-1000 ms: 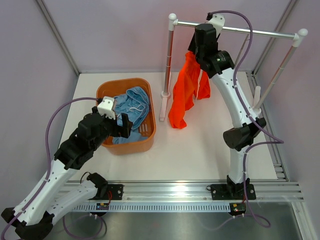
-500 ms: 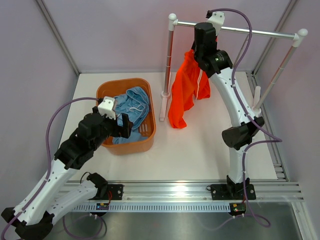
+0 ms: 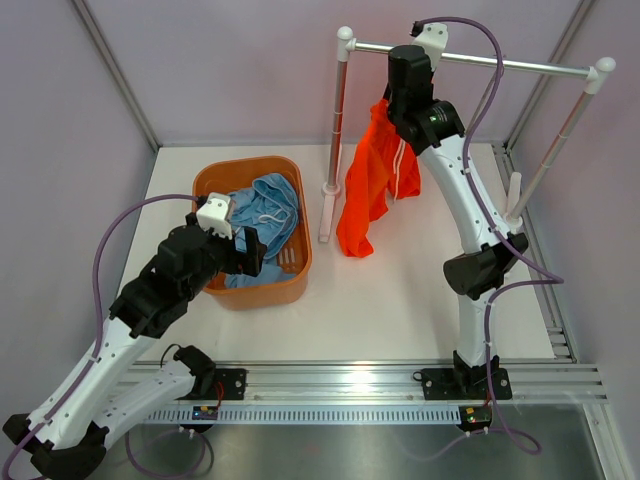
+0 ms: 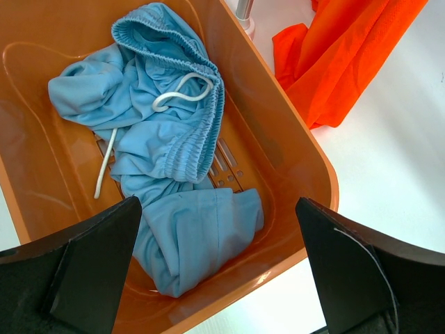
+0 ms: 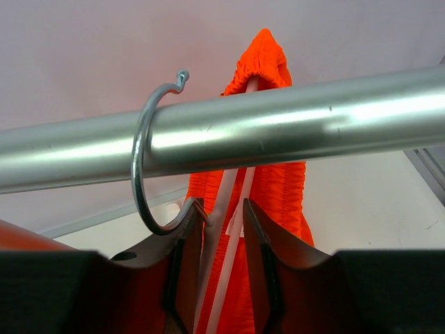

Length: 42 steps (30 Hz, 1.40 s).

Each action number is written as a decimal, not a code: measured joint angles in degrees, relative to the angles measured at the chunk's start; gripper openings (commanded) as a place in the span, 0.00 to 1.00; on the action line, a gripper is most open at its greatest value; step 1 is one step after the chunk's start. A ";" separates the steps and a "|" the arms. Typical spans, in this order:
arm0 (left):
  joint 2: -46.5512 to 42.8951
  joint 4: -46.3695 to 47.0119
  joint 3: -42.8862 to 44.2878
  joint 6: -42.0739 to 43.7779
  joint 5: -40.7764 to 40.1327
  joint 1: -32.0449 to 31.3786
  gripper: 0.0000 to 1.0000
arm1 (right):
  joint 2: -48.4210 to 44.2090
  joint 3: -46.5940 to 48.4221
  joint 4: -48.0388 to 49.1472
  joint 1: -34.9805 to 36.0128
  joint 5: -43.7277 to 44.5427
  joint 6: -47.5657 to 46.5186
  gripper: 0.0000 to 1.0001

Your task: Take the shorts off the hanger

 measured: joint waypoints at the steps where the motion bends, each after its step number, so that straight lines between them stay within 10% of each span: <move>1: 0.00 -0.02 0.00 0.00 0.02 0.00 0.99 | 0.07 0.00 0.00 0.02 0.00 -0.09 0.35; 16: 0.35 -0.02 0.00 0.02 0.15 0.00 0.99 | 0.22 0.24 -0.02 0.00 -0.02 -0.81 0.00; 42: 0.35 -0.02 0.00 0.02 0.11 0.00 0.99 | -12.98 -6.75 -7.06 0.00 -7.17 -3.34 0.00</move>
